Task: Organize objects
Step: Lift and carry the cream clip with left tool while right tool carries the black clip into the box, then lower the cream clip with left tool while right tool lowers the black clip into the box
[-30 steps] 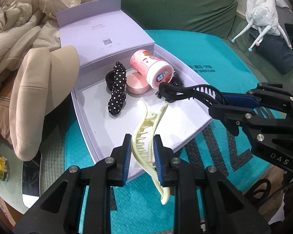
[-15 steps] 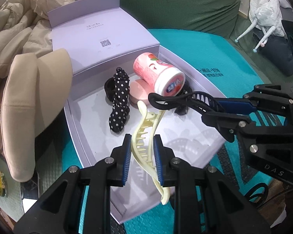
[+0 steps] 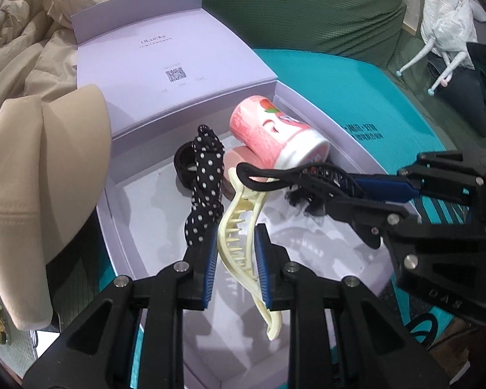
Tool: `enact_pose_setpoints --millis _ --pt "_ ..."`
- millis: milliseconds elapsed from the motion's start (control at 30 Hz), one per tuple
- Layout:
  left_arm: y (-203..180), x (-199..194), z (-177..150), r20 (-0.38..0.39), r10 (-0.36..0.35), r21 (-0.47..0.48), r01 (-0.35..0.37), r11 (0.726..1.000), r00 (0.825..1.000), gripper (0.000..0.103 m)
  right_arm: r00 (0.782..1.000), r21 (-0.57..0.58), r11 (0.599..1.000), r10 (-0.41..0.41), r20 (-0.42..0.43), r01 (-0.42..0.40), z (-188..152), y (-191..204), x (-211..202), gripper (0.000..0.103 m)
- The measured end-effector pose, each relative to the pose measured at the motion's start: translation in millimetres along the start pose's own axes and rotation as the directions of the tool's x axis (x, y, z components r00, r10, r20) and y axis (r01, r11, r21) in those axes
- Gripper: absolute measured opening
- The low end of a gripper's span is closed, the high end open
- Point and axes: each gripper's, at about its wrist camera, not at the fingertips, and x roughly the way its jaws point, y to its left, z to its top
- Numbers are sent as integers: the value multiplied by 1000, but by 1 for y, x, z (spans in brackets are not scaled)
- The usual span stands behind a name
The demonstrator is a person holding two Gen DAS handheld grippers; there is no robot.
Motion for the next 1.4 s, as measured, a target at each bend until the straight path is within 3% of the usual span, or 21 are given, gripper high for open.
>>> enact_pose_setpoints --millis 333,567,1267,1400 --pt "6 17 7 0 -20 -36 20 999 1000 21 1000 -9 1000 -17 -2 17 8 -8 10 18" --pt "1 23 8 1 32 21 -32 999 999 21 1000 16 1000 -23 -12 23 10 -16 22 18" --pt "6 27 11 -29 13 -7 -14 1000 999 21 998 79 997 -16 -60 20 6 -12 38 18" --pt "4 29 12 -32 21 -11 -21 1000 999 22 998 89 996 -22 -67 27 5 -15 38 26"
